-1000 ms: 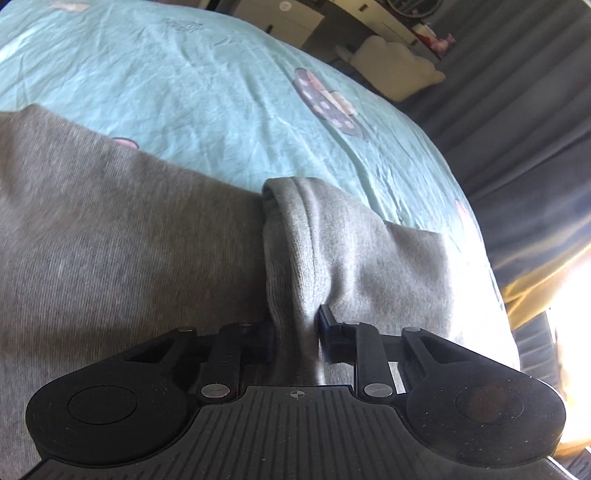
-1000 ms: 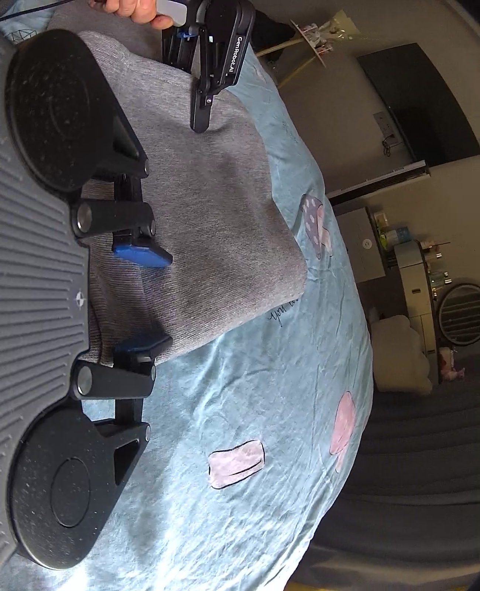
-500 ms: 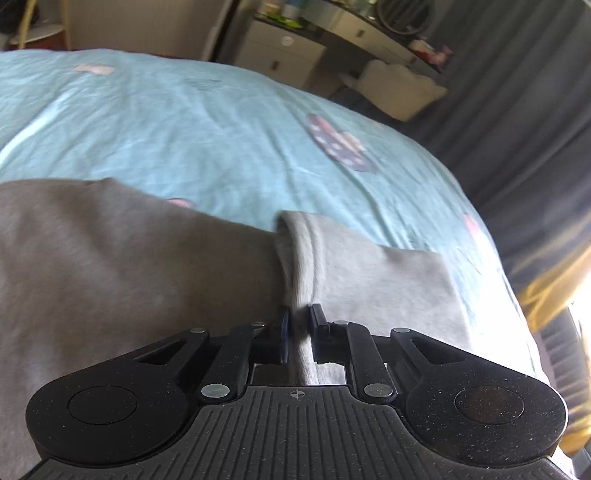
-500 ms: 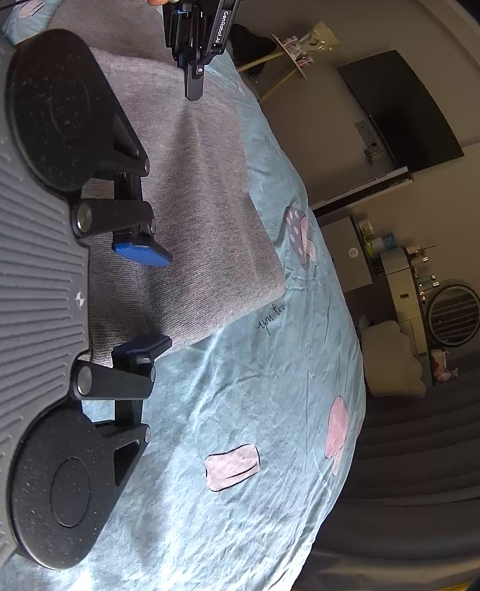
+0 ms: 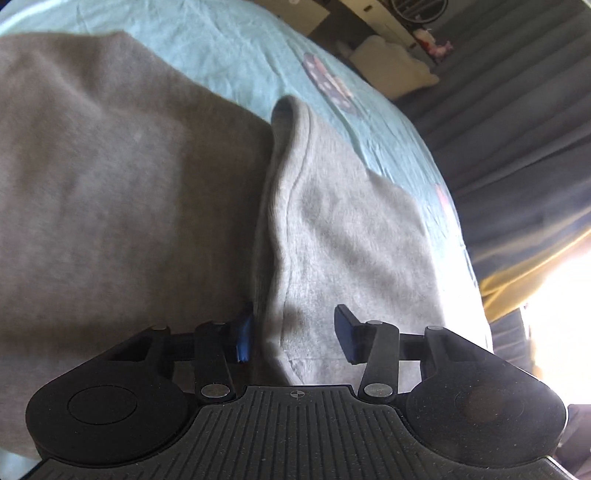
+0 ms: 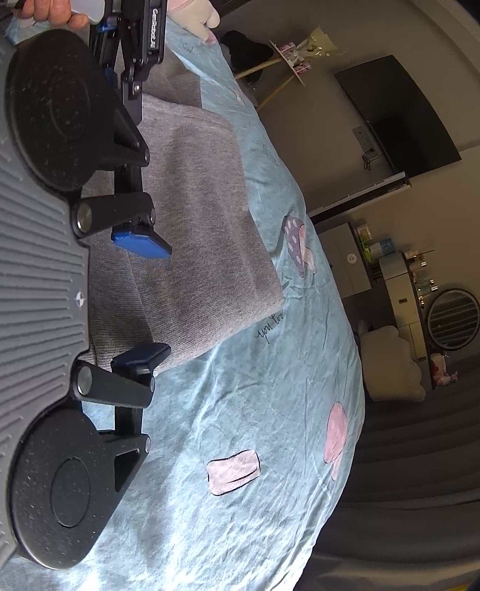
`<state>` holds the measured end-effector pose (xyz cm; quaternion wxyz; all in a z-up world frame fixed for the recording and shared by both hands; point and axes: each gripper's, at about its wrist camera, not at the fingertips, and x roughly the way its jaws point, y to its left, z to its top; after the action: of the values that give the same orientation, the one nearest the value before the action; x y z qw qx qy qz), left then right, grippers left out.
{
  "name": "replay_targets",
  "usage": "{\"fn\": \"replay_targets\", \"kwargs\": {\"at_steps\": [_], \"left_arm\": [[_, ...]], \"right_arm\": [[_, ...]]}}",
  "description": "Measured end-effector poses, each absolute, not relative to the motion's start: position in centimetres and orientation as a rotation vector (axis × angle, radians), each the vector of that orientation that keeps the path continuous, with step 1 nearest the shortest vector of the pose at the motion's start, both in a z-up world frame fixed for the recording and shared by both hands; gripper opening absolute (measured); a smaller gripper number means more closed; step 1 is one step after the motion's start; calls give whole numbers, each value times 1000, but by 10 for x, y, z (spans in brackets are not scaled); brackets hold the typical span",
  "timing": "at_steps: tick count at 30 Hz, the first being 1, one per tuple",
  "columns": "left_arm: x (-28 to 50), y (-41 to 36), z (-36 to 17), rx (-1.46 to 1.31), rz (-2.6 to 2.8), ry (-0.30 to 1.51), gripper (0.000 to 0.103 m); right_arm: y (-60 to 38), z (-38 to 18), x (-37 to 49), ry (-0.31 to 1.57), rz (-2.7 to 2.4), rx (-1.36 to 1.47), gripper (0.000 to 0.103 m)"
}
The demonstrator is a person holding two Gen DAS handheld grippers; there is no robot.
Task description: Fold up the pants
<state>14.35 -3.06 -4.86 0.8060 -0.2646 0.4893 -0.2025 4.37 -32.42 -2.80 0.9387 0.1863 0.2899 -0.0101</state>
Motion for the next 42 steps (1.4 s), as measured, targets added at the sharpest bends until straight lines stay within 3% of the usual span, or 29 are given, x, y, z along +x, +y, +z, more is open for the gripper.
{"fn": "replay_targets", "kwargs": {"at_steps": [1,4,7,16,21,27,30,31,35,39,42], "left_arm": [[148,-32,-53,-570,-429,1054,44],[158,-24,-63,-651,-403,1070,21],[157,-20,-59,-673,-399,1073,17],[137,-1,1,-405,-331,949,16],[127,30,-14,-323,-280,1023,18],[132,59,-19,-473,-262,939,32],[154,57,-24,-494,-262,949,52],[162,55,-28,-507,-265,970,51],[194,50,-41,-554,-284,1017,19],[185,32,-10,-399,-311,886,16],[171,26,9,-347,-319,801,20]], "right_arm": [[-323,-28,42,595,-10,391,51],[-318,-30,46,637,-17,375,51],[-314,-28,49,659,-20,356,51],[-293,-12,51,679,38,259,51],[-280,-19,55,726,57,257,54],[-265,-23,56,734,64,213,56],[-265,-20,58,736,64,215,56],[-264,-19,59,735,63,212,56],[-262,-16,61,723,63,190,56],[-262,-10,66,705,72,192,56],[-262,-8,71,686,69,198,57]]}}
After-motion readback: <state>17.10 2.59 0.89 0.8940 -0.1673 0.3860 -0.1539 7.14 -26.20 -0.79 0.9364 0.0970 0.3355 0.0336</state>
